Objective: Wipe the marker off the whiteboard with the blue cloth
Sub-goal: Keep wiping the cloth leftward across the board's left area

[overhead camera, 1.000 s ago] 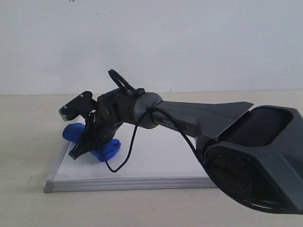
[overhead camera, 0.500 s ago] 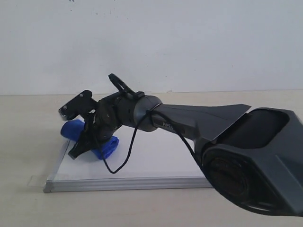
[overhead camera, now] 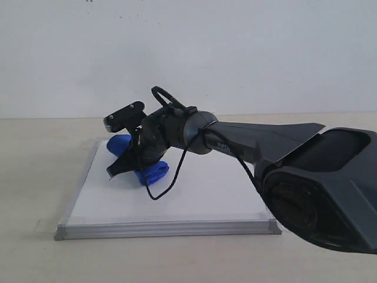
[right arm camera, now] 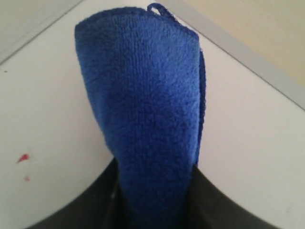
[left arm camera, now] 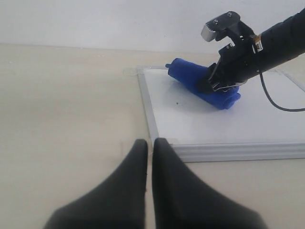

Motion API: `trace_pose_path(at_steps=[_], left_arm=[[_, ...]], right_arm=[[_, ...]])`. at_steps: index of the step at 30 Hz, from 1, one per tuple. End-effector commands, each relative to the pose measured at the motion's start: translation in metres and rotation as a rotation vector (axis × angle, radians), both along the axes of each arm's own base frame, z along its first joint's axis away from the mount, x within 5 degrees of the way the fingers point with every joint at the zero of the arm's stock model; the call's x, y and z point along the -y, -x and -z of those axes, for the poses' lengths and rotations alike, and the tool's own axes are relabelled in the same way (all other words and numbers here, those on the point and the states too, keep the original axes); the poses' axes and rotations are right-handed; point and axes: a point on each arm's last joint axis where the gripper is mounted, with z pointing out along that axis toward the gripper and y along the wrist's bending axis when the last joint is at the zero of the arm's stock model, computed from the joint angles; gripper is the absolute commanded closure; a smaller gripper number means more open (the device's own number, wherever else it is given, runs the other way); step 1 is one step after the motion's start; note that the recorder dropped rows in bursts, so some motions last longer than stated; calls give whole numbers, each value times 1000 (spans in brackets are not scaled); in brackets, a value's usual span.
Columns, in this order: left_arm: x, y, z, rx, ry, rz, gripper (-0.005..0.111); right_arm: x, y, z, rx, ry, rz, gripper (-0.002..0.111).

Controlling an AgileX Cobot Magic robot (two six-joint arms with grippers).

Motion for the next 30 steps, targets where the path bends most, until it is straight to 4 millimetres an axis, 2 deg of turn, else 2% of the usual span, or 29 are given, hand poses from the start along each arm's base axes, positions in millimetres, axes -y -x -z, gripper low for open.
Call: trace_pose_path(at_steps=[1, 5, 8, 12, 18, 23, 26, 30], left_arm=[[0, 0, 1, 1, -3, 6, 103], [0, 0, 1, 1, -3, 6, 103], [0, 0, 1, 1, -3, 6, 103], [0, 0, 1, 1, -3, 6, 103], [0, 0, 1, 1, -3, 6, 103], [0, 0, 1, 1, -3, 6, 103], [0, 0, 1, 1, -3, 6, 103], [0, 0, 1, 1, -3, 6, 103]], right_arm=[[-26, 21, 3, -12, -47, -119, 109], [-47, 43, 4, 7, -5, -287, 109], [-49, 44, 2, 41, 3, -307, 109], [-33, 25, 5, 62, -8, -260, 109], [0, -2, 25, 44, 79, -162, 109], [6, -9, 25, 60, 57, -62, 109], [-6, 0, 24, 50, 25, -91, 109], [-40, 32, 25, 54, 35, -281, 109]])
